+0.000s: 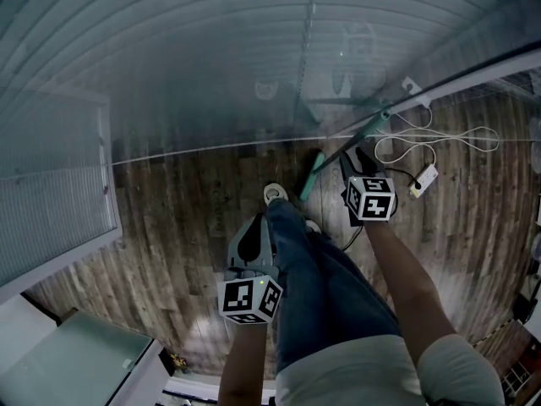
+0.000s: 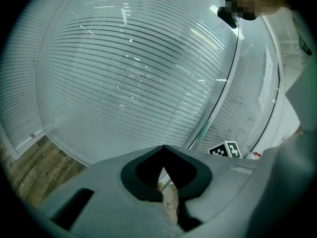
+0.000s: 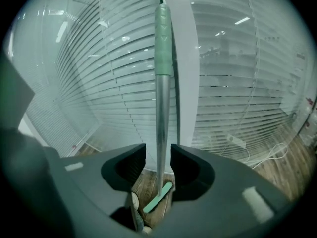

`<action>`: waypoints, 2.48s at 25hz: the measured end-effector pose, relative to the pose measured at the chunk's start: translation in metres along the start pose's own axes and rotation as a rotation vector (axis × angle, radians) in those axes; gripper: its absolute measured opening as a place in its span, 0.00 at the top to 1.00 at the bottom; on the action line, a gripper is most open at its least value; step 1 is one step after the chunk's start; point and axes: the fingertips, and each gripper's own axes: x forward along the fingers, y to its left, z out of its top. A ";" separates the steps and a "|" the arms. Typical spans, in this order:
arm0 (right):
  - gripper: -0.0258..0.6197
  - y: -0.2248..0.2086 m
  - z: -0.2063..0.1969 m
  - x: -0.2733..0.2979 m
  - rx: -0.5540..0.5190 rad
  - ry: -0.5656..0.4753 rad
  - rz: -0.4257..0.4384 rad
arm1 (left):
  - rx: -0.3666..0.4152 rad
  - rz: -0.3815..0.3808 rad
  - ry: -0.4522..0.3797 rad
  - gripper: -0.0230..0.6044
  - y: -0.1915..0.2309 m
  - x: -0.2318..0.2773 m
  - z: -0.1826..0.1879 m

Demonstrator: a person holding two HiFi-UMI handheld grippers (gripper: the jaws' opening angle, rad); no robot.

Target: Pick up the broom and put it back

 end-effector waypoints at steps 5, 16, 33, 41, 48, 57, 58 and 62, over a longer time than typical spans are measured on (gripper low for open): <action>0.71 0.008 0.009 -0.025 0.022 -0.030 0.020 | -0.027 0.016 -0.010 0.95 -0.005 -0.011 0.002; 0.76 0.067 0.062 -0.096 -0.030 -0.114 0.133 | -0.039 0.059 0.000 0.95 -0.018 -0.052 0.020; 0.87 0.177 0.096 -0.224 -0.221 -0.083 0.460 | -0.028 0.091 0.005 0.95 -0.054 -0.115 0.057; 0.91 0.218 0.111 -0.269 -0.257 -0.095 0.572 | -0.035 0.099 -0.008 0.95 -0.066 -0.138 0.074; 0.95 0.244 0.130 -0.301 -0.312 -0.120 0.642 | -0.028 0.090 -0.029 0.95 -0.078 -0.158 0.092; 0.95 0.279 0.143 -0.332 -0.371 -0.150 0.768 | -0.005 0.116 -0.081 0.95 -0.073 -0.183 0.113; 0.95 0.280 0.144 -0.335 -0.384 -0.156 0.775 | -0.005 0.119 -0.087 0.95 -0.074 -0.185 0.113; 0.95 0.283 0.144 -0.340 -0.428 -0.178 0.778 | -0.008 0.130 -0.103 0.95 -0.075 -0.192 0.111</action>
